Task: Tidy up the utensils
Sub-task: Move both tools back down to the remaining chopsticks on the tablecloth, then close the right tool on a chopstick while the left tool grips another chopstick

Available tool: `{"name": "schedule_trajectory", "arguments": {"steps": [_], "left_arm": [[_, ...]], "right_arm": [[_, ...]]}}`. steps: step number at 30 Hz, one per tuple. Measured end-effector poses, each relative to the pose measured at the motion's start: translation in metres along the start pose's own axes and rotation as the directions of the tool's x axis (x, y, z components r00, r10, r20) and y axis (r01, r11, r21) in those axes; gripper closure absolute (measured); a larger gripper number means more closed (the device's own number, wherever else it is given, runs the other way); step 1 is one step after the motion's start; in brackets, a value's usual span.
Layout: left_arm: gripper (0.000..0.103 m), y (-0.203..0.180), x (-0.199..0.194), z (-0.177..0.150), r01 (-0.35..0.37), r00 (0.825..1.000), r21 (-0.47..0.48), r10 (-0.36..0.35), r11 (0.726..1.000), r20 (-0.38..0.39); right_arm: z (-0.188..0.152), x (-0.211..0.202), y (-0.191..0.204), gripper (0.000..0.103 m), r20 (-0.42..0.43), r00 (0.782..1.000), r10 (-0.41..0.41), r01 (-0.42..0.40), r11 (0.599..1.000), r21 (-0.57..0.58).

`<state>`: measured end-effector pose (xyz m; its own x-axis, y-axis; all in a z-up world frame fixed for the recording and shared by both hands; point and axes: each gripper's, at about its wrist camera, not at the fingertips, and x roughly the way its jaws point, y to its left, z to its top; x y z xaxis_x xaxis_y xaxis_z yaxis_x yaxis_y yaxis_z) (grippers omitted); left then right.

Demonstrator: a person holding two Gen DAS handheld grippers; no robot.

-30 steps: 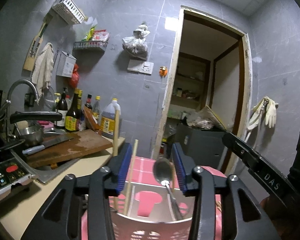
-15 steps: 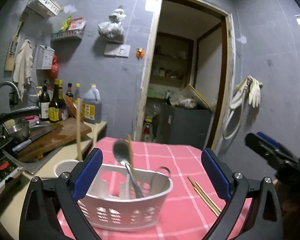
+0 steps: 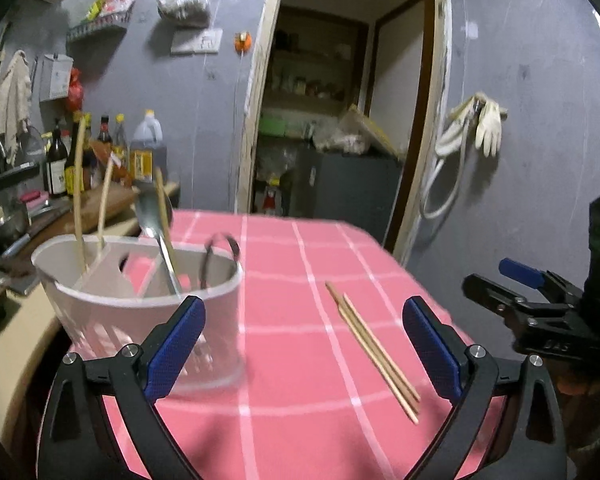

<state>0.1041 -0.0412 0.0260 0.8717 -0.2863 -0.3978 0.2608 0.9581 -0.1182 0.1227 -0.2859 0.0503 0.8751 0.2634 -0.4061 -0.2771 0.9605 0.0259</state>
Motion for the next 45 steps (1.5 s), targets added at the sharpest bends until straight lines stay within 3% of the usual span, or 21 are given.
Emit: {"name": "schedule_trajectory", "arguments": {"steps": [5,13,19,22,27,29,39,41,45], "left_arm": [[0.006,-0.007,0.024,-0.016,-0.043,0.991,-0.011,0.042,0.999,-0.126],[0.006,0.0,0.055,-0.033,-0.092,0.956,-0.04,0.078,0.995,-0.282],[0.007,0.008,0.072,-0.039,-0.099,0.926,-0.08,0.063,0.992,-0.373],[0.01,0.007,0.077,-0.042,-0.09,0.916,-0.09,0.047,0.992,-0.398],[0.031,0.002,0.084,-0.045,-0.058,0.895,-0.099,0.008,0.993,-0.445],[0.034,0.0,0.087,-0.047,-0.045,0.887,-0.107,-0.01,0.993,-0.462],[0.039,-0.001,0.093,-0.046,-0.045,0.884,-0.111,-0.012,0.993,-0.466],[0.041,-0.004,0.097,-0.045,-0.042,0.883,-0.113,-0.016,0.993,-0.469],[0.051,-0.013,0.107,-0.041,-0.018,0.877,-0.11,-0.038,0.994,-0.48]], "right_arm": [[-0.017,0.027,-0.004,0.006,-0.144,0.989,0.018,-0.018,1.0,-0.001],[-0.042,0.07,-0.005,0.047,-0.337,0.94,0.054,-0.065,0.998,-0.021],[-0.05,0.09,-0.001,0.058,-0.416,0.906,0.079,-0.105,0.994,-0.039],[-0.052,0.097,0.001,0.059,-0.436,0.896,0.081,-0.113,0.992,-0.048],[-0.045,0.108,-0.001,0.061,-0.444,0.893,0.068,-0.108,0.992,-0.066],[-0.042,0.112,-0.004,0.062,-0.447,0.891,0.076,-0.114,0.992,-0.06],[-0.036,0.135,0.003,0.063,-0.472,0.876,0.105,-0.152,0.987,-0.062],[-0.036,0.134,0.002,0.067,-0.472,0.876,0.098,-0.149,0.986,-0.071],[-0.036,0.129,-0.001,0.089,-0.471,0.879,0.075,-0.136,0.986,-0.096]]}}
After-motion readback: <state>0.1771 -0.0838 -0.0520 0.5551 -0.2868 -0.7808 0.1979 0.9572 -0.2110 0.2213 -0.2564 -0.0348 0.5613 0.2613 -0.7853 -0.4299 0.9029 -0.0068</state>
